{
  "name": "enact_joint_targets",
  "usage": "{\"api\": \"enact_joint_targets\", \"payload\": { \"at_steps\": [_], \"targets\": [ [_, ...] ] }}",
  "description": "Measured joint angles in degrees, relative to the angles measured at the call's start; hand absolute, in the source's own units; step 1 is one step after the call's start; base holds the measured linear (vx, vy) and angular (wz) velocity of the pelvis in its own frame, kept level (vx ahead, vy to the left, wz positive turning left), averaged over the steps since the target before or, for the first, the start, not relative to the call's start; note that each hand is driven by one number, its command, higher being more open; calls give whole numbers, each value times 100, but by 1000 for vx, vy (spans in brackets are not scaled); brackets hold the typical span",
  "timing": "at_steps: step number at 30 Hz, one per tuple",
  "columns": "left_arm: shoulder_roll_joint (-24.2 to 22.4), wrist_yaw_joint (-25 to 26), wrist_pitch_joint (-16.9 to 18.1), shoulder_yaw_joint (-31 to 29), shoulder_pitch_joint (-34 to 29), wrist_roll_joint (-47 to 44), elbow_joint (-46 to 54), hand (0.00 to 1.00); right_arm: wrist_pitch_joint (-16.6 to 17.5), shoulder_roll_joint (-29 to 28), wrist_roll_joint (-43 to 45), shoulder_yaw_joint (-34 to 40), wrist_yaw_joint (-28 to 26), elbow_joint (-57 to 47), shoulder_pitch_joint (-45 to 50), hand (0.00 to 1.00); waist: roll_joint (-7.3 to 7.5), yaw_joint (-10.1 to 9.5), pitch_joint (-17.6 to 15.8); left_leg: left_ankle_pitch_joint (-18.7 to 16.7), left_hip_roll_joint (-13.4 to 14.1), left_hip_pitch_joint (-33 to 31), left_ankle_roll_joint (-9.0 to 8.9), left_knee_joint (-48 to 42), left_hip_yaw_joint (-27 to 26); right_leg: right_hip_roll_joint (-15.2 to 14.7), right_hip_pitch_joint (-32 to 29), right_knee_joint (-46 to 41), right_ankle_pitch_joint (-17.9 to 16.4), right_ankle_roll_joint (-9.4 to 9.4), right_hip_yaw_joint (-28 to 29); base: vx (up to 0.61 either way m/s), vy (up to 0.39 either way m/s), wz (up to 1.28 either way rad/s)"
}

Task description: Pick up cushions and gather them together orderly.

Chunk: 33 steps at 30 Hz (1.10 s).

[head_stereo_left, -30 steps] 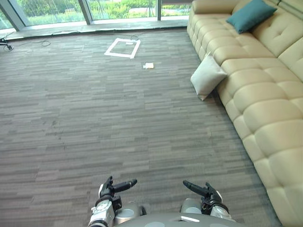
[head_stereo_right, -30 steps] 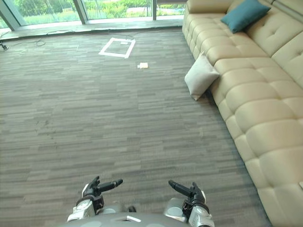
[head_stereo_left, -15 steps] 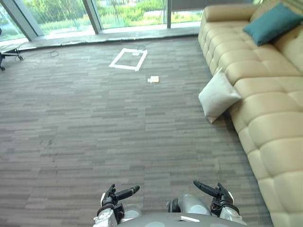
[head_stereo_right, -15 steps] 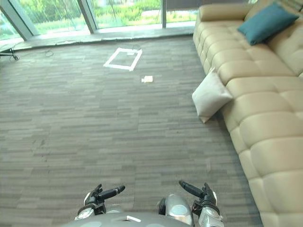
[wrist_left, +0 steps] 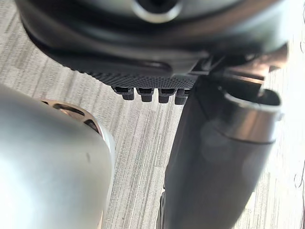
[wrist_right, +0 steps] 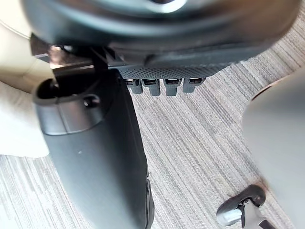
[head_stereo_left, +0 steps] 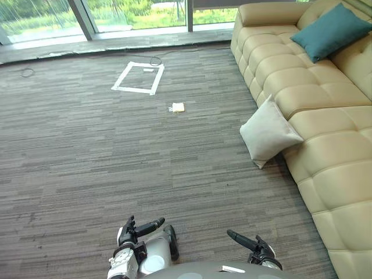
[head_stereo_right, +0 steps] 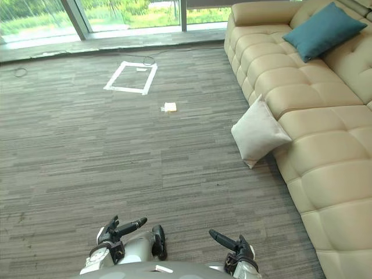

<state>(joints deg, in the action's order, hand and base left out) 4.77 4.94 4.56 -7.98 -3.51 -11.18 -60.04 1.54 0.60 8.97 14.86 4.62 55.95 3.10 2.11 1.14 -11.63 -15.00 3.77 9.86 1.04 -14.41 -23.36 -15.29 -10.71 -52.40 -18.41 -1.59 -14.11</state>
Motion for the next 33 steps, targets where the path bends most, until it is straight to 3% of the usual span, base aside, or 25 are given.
{"api": "enact_joint_targets", "payload": {
  "at_steps": [2, 3, 4, 5, 6, 8, 9, 10, 11, 13, 14, 17, 19, 20, 21, 22, 24, 25, 26, 27, 28, 29, 31, 32, 33],
  "targets": [
    [9, -63, -12, 98, 23, 53, -112, 100, -9, 56, 3, -35, -23, -2, -120, 100, -48, 115, -16, 28, 159, 361, -162, 442, -129, 381, -616, 1406, 155, 18, -501, 505, -102, -19],
    [28, -66, -19, 105, 27, 60, -185, 100, -10, 68, -2, -39, -24, -4, -133, 100, -36, 163, -15, 38, 172, 509, -272, 589, -166, 558, -686, 2135, 480, 18, -579, 643, -158, 2],
    [60, -97, -38, 101, 6, 78, -300, 100, -7, 107, 7, -30, -28, 16, -92, 100, -21, 247, -12, 38, 144, 727, -455, 721, -84, 771, -620, 2445, 1367, 715, -479, 575, -152, 3],
    [14, -93, -53, 65, 52, 67, -332, 100, -17, 162, 0, -18, -29, 33, -124, 100, -107, 239, -43, 35, 240, 816, -467, 735, -90, 853, -601, 2345, 1329, 727, -491, 580, -177, -15],
    [-108, -126, -41, -17, 76, 141, -278, 100, -12, 259, -30, 5, -20, 22, -132, 100, -267, 171, -44, 203, 395, 777, -727, 513, -104, 948, -568, 2303, 1074, 806, -489, 458, -175, -27],
    [-226, -165, -43, -89, 108, 299, -211, 100, -53, 249, -5, 216, -7, -54, -95, 100, -395, 253, -135, 383, 583, 693, -894, -37, -57, 964, -308, 2286, 872, 842, -610, 526, -254, 7],
    [-251, -178, -43, -177, 110, 305, -167, 100, -84, 252, 3, 253, 6, -65, -50, 100, -408, 277, -149, 504, 740, 515, -872, -698, 61, 995, -61, 2405, 771, 823, -637, 542, -307, 23],
    [-313, -174, -36, -412, 61, 300, 28, 100, -89, 247, -2, 167, 31, -201, 103, 100, -398, 243, -158, 848, 1103, -50, -960, -2418, 465, 1098, 446, 2706, 623, 805, -640, 520, -288, 1],
    [-374, -169, -11, -569, 1, 298, 174, 100, -84, 232, -2, 115, 41, -296, 158, 100, -397, 220, -174, 844, 1339, -465, -959, -3553, 590, 1219, 735, 2876, 557, 807, -606, 385, -202, -17],
    [-400, -155, 17, -695, -59, 294, 356, 100, -79, 173, 1, -10, 54, -352, 158, 100, -397, 195, -177, 745, 1573, -1038, -933, -4616, 623, 1348, 1148, 3072, 442, 801, -485, 230, -82, -39],
    [-399, -156, 40, -694, -81, 291, 438, 100, -83, 144, 1, -87, 53, -356, 160, 100, -387, 167, -169, 649, 1588, -1250, -903, -4678, 571, 1391, 1300, 3179, 400, 769, -410, 219, -36, -43],
    [-413, -154, 97, -692, -113, 287, 634, 100, -110, 50, 4, -160, 41, -370, 165, 100, -337, 61, -147, 393, 1447, -1730, -761, -4037, 478, 1439, 1566, 3401, 342, 720, -144, 205, -3, -52],
    [-453, -156, 91, -715, -117, 285, 720, 100, -141, -25, 1, -155, 87, -373, 209, 100, -224, -101, -144, 190, 1037, -1939, -692, -2523, 662, 1399, 1871, 3612, 354, 637, 254, 343, 96, -85],
    [-442, -156, 90, -725, -115, 285, 719, 100, -142, -40, 1, -155, 95, -373, 208, 100, -200, -105, -156, 191, 944, -1967, -696, -2329, 742, 1380, 1917, 3636, 345, 613, 304, 377, 163, -75],
    [-427, -158, 88, -840, -118, 282, 705, 100, -143, -87, 0, -161, 103, -373, 208, 100, -109, -114, -168, 220, 587, -2102, -717, -1721, 1122, 1271, 2035, 3716, 299, 528, 501, 277, 139, -52],
    [-430, -154, 86, -875, -118, 274, 701, 100, -143, -95, 0, -167, 105, -373, 207, 100, -96, -119, -171, 229, 503, -2150, -721, -1587, 1230, 1243, 2066, 3739, 286, 507, 555, 435, 258, -72],
    [-462, -91, 102, -933, -126, 146, 694, 100, -142, -54, -5, -326, 112, -365, 213, 100, -95, -201, -143, 327, 164, -2336, -765, -1001, 1802, 1115, 2132, 3750, 93, 242, 1034, 418, 297, -100],
    [-489, -73, 104, -927, -133, 118, 683, 100, -142, -24, -6, -338, 107, -365, 234, 100, -140, -245, -105, 365, 169, -2335, -712, -939, 1873, 1109, 2146, 3726, -26, 143, 1220, 426, 367, -142],
    [-529, -61, 97, -938, -218, 25, 657, 100, -144, 14, -8, -368, 108, -350, 308, 100, -221, -279, 55, 588, 209, -2285, -492, -1018, 1891, 1102, 2139, 3497, -318, -23, 1581, 363, 322, -101],
    [-516, -59, 94, -938, -223, 14, 656, 100, -145, 3, -8, -368, 112, -348, 318, 100, -250, -281, 95, 666, 205, -2282, -473, -1067, 1866, 1088, 2140, 3429, -368, -65, 1625, 537, 452, -108],
    [-407, -29, 90, -940, -245, -9, 598, 100, -164, -78, -8, -383, 124, -333, 408, 100, -59, -299, 272, 516, 132, -2277, -408, -1315, 1580, 890, 2029, 3116, -496, -177, 1825, 534, 401, -103],
    [-266, -23, 89, -932, -226, -9, 482, 100, -167, -206, -28, -502, 92, -366, 529, 100, 189, -298, 510, 258, 5, -2125, -257, -1313, 1171, 605, 1606, 2451, -405, -320, 1919, 523, 377, -109],
    [-218, -14, 38, -921, -216, -12, 461, 100, -179, -246, -46, -499, 56, -379, 497, 100, 265, -293, 515, 136, -28, -1887, -174, -1215, 941, 445, 1342, 1884, -268, -471, 1852, 360, 259, -84],
    [-220, 16, -14, -905, -196, -27, 432, 100, -173, -224, -45, -470, 46, -414, 456, 100, 234, -280, 494, 36, -17, -1512, -124, -1026, 728, 246, 1008, 1060, -154, -522, 1456, 327, 226, -80],
    [-220, 24, -14, -886, -192, -43, 393, 100, -172, -211, -45, -470, 51, -417, 440, 100, 217, -272, 489, 32, -10, -1347, -120, -915, 647, 158, 890, 808, -166, -500, 1230, 355, 222, -84]
  ]
}}
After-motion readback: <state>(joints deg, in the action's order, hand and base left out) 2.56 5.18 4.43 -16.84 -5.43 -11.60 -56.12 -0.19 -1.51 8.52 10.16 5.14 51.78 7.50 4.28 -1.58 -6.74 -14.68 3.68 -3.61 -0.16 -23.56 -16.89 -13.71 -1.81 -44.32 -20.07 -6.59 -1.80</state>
